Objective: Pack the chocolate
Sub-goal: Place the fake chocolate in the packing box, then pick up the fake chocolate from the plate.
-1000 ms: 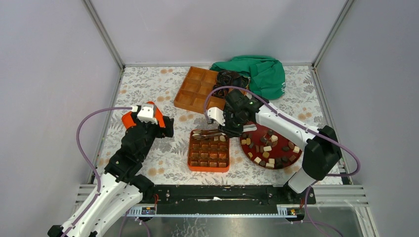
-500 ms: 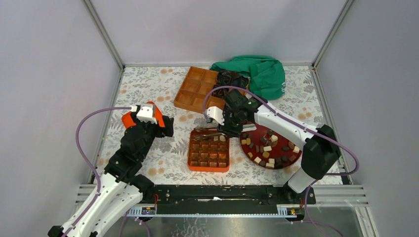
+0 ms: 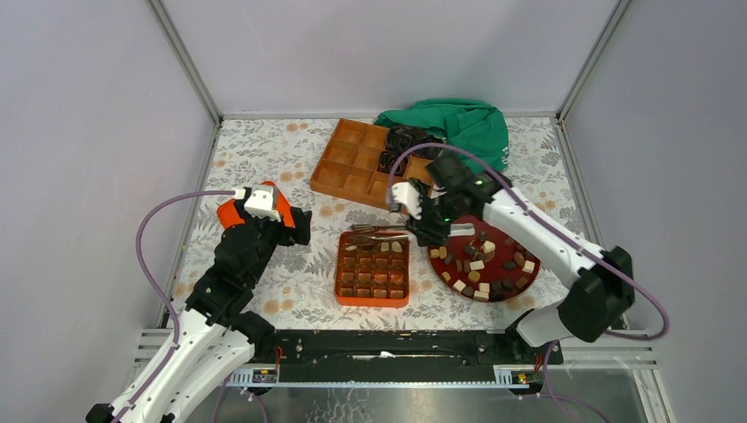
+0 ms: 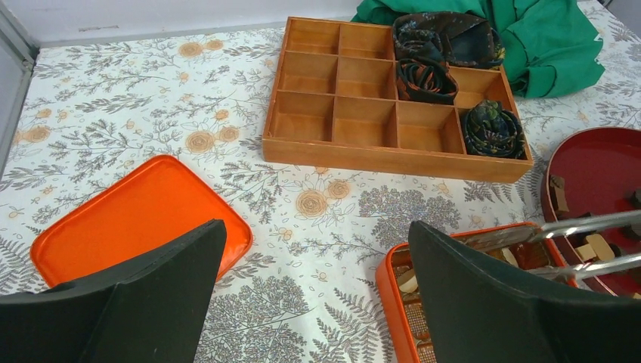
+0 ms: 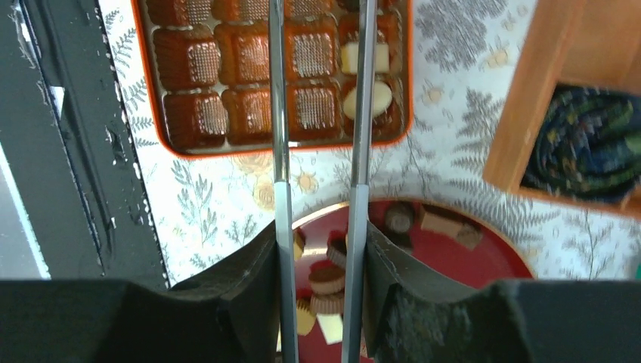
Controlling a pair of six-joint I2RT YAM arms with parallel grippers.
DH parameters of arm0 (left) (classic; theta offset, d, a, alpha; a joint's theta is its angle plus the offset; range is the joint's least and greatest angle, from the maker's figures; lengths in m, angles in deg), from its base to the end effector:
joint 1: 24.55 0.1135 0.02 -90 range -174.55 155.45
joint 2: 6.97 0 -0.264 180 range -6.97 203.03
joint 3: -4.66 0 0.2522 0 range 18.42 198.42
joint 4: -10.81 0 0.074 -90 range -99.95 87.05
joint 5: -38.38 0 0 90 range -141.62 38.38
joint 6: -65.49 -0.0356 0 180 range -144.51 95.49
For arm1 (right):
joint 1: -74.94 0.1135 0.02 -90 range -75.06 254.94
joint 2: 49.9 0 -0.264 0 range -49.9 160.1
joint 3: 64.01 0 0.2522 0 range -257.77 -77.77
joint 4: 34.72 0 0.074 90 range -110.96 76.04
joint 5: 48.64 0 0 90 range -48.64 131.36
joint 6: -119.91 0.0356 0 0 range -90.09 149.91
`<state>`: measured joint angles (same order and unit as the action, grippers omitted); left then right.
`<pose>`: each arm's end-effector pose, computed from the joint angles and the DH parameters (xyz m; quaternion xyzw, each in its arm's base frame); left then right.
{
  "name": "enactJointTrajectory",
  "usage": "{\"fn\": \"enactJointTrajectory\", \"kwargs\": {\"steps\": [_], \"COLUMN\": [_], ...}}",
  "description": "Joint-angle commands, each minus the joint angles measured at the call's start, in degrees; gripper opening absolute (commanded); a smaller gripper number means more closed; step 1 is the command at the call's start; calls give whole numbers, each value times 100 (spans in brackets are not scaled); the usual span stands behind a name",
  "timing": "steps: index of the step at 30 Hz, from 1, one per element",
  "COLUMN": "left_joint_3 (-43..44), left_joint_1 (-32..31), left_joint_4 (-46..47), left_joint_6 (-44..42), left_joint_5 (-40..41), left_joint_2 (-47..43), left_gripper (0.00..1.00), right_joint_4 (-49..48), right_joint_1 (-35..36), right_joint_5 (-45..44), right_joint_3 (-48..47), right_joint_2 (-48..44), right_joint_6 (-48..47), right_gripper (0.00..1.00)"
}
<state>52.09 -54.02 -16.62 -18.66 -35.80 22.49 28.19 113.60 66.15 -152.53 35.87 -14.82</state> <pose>0.1239 -0.0589 0.3034 0.0676 0.7580 -0.0942 0.6419 0.2291 0.2024 0.2967 -0.6690 0.6679 0.1938 0.2621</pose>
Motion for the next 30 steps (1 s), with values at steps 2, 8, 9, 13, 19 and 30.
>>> {"fn": "enactJointTrajectory", "kwargs": {"steps": [2,8,9,13,19,30], "left_joint_3": [-36,-51,-54,-51,-16,-63], "left_joint_1": [81,132,146,177,179,179], "left_joint_4": [399,439,449,461,434,556], "left_joint_6": [-14,34,53,186,300,485], "left_joint_5": [-244,-548,-624,-885,-1333,-1901], "left_joint_2": [-3,27,48,177,436,558], "left_gripper": [99,99,99,99,99,99], "right_joint_4": [47,-92,-149,-92,-439,-406], "right_joint_1": [-1026,-2592,-2839,-3725,-4429,-5061], "right_joint_5": [989,1608,1657,1916,1912,1886], "right_joint_3": [499,1287,1425,1816,2741,2783], "right_joint_2": [-984,-1914,-2048,-2389,-2915,-3328], "right_joint_6": [-57,17,21,-69,26,18], "right_gripper": [43,44,44,43,44,44]}}
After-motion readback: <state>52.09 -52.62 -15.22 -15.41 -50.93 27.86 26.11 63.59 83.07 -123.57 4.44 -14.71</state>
